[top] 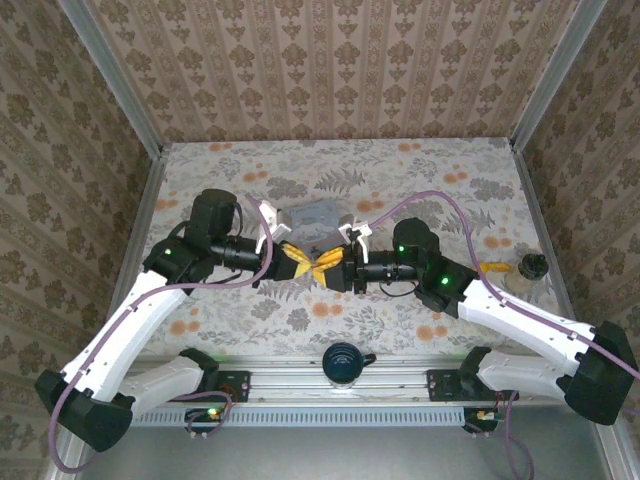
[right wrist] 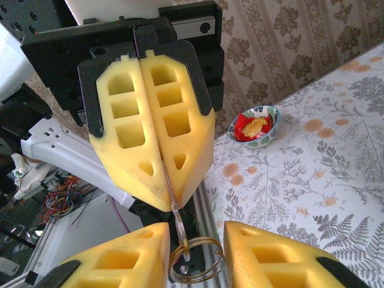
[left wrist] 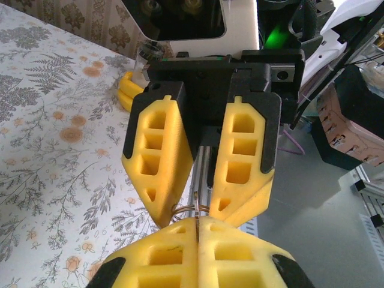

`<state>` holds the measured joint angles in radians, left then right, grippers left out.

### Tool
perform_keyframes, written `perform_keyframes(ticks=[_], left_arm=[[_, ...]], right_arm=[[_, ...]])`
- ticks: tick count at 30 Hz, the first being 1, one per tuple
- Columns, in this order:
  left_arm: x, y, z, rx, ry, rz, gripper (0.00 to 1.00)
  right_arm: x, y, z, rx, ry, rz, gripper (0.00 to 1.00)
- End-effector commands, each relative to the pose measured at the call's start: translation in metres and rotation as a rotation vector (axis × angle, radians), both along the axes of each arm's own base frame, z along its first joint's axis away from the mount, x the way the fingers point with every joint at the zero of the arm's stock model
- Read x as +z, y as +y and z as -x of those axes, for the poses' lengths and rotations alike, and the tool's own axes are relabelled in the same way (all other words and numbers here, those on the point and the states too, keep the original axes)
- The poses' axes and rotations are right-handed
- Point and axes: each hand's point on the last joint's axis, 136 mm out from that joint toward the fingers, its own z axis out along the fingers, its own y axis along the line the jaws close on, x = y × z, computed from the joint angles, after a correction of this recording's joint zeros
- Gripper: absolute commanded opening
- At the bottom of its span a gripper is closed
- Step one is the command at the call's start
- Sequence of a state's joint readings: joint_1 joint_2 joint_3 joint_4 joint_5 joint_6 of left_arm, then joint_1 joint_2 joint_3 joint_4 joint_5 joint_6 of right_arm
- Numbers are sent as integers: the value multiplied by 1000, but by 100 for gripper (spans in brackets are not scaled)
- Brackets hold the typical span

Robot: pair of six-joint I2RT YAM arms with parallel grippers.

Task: Unlock the padlock with the key

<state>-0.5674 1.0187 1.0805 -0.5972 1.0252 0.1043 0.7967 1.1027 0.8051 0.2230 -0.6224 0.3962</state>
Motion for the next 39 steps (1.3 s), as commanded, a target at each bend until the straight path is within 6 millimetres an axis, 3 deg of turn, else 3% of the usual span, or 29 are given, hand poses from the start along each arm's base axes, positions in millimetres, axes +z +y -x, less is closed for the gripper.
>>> perform_keyframes(ticks=[1,9,15,18,21,25,26,32,39], left_arm=[[5,2,5,-15,3,26,0],[5,4,2,-3,9,30,0],[8,7,-8,50,26,55,2],[15,9,-17,102,41,83,40],[24,13,-29,180,35,111,69],[32,22,-45,320,-8,133,96],[32,25,-52,372,-14,129,100],[3,50,-87,667,32,38,100],[-58,68,-102,925,113,-100,100]], right_arm=[[12,4,5,34,-23,-33,27],[13,2,5,24,-33,-34,0],[10,-9,-4,-74,-39,-28,0],[8,-16,-11,-139,-32,-11,0],[0,-25,-20,-214,-6,25,0],[-9,-35,-30,-286,61,69,0],[-11,-39,-33,-308,78,82,0],[-33,-67,-52,-502,217,188,0],[-63,-96,-50,-624,357,261,0]])
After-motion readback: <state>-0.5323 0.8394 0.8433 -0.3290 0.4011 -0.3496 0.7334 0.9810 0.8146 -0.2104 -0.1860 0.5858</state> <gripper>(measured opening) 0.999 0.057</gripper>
